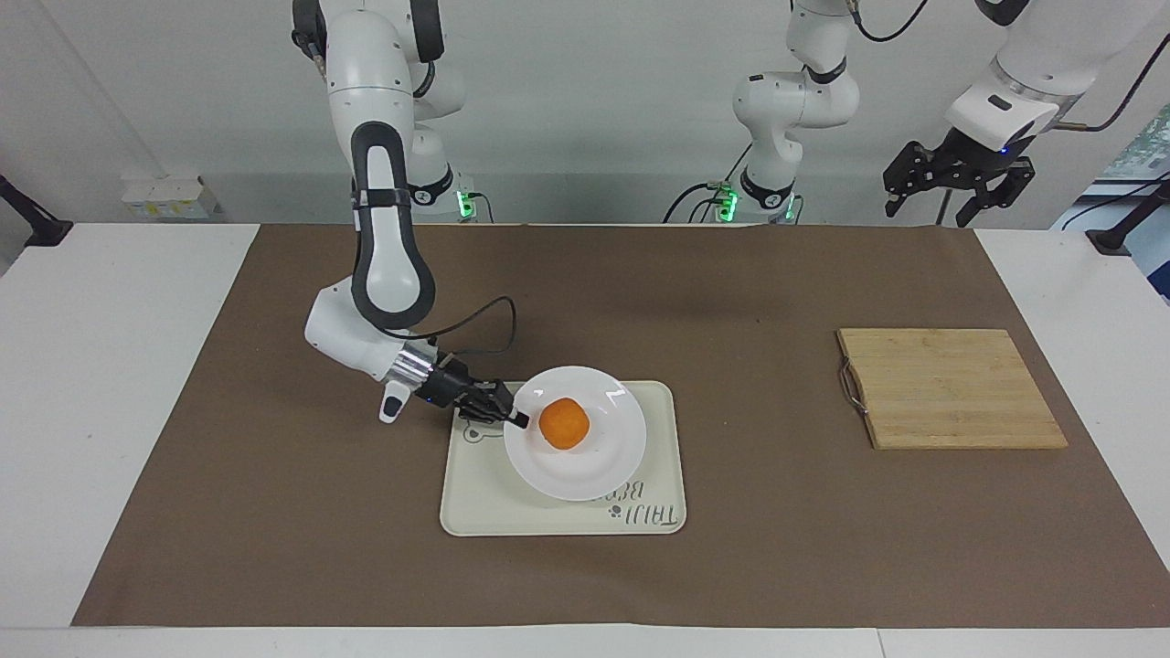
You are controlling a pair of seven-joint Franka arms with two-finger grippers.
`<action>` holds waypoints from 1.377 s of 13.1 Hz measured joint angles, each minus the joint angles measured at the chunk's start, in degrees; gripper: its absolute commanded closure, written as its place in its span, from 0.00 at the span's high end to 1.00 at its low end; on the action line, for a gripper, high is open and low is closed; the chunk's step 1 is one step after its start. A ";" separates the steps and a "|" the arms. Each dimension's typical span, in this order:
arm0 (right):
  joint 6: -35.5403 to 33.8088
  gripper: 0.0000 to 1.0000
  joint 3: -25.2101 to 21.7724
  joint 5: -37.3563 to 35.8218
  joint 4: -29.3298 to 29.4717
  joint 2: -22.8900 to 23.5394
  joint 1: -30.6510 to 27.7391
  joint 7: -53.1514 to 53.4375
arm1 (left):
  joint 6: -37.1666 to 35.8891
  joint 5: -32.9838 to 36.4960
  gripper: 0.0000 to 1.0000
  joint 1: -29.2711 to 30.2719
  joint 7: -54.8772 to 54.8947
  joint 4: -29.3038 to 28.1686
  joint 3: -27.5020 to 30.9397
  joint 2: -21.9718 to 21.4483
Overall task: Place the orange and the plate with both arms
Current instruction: 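Push the plate farther onto the tray center with the right gripper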
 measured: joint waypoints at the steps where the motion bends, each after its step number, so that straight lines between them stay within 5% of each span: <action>1: 0.00 0.00 -0.01 -0.11 -0.04 0.40 -0.05 -0.49 | 0.00 0.00 1.00 0.00 0.00 0.00 0.00 0.00; 8: 0.85 0.00 -0.08 -0.62 0.15 1.60 -0.08 -1.33 | 0.00 0.00 1.00 0.00 0.00 0.00 0.00 0.00; 10: 1.98 0.43 -0.06 -0.62 0.19 1.60 -0.08 -1.34 | 0.00 0.00 1.00 0.00 0.00 0.00 0.00 0.00; 11: 2.79 0.93 -0.05 -0.64 0.19 1.61 -0.05 -1.34 | 0.00 0.00 1.00 0.00 0.00 0.00 0.00 0.00; 12: 3.35 1.00 -0.04 -0.65 0.19 1.63 0.01 -1.35 | 0.00 0.00 1.00 0.00 0.00 0.00 0.00 0.00; 18: 6.35 1.00 0.02 -6.56 1.04 1.56 0.14 -1.11 | 0.00 0.00 1.00 0.00 0.00 0.00 0.00 0.00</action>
